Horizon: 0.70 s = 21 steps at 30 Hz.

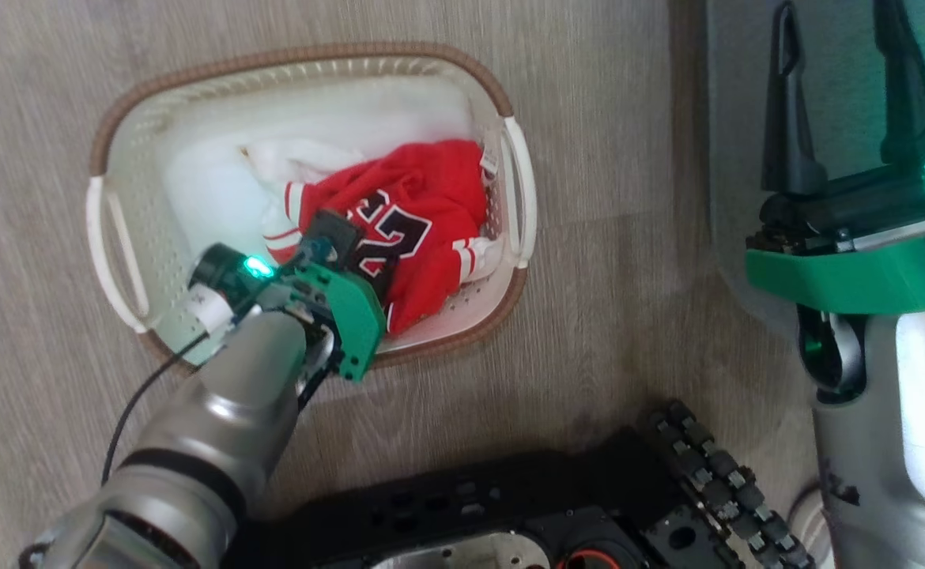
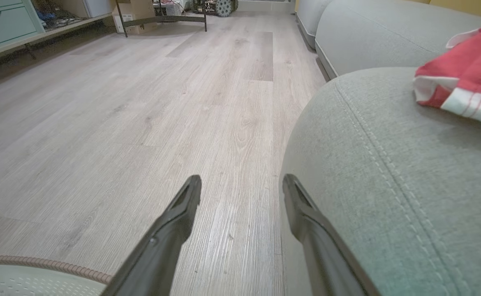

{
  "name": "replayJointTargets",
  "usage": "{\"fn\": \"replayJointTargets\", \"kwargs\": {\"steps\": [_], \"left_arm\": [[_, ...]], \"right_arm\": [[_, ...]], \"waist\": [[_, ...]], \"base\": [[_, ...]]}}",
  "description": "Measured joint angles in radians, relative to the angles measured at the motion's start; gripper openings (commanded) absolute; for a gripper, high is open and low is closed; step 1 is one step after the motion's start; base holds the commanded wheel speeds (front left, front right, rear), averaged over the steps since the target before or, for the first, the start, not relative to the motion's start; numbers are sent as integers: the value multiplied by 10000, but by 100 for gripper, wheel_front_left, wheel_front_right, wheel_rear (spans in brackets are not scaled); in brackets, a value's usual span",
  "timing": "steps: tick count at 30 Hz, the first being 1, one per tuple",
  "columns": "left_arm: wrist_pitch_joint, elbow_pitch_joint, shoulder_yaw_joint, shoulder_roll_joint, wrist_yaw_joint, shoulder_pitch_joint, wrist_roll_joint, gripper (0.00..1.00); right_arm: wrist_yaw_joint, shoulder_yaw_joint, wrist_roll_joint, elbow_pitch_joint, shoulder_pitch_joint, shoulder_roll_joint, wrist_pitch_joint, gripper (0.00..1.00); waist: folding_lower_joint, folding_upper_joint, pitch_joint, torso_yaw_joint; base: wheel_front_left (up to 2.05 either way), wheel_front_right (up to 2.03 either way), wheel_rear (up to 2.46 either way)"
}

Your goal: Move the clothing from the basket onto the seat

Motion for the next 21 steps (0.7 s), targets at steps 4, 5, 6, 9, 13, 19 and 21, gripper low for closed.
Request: {"fn": "replayJointTargets", "kwargs": {"steps": [4, 5, 6, 9, 13, 19, 21], "left_arm": [[-190, 257, -125, 0, 449, -412, -104, 100], [-228, 320, -167, 0, 506, -504, -105, 100], [-244, 376, -196, 0, 566, -574, -105, 100], [-349, 431, -272, 0, 708, -657, -107, 100], [-418, 537, -422, 0, 754, -675, -318, 100], [-297, 548, -652, 0, 740, -673, -644, 0], [-288, 483, -821, 2, 694, -664, -738, 0]], "right_arm": [[-2, -8, 0, -109, -12, 0, 0, 100], [-2, -12, 0, -128, -27, 0, 0, 100], [-2, -15, 0, -142, -47, 0, 0, 100], [-2, -23, -2, -150, -87, 0, 0, 100], [-2, -21, -4, -150, -171, 0, 0, 100], [-2, 23, -4, -138, -177, 0, 0, 100], [-2, 19, -50, -82, -178, 0, 0, 100]], "waist": [[-1, 0, 353, 12], [-1, 0, 409, 17], [-1, 0, 451, 22], [-1, 0, 500, 35], [-2, 0, 510, 53], [-2, 0, 456, 39], [-2, 0, 389, 41]], "base": [[0, 0, 0], [0, 0, 0], [0, 0, 0], [0, 0, 0], [0, 0, 0], [0, 0, 0], [0, 0, 0]]}}
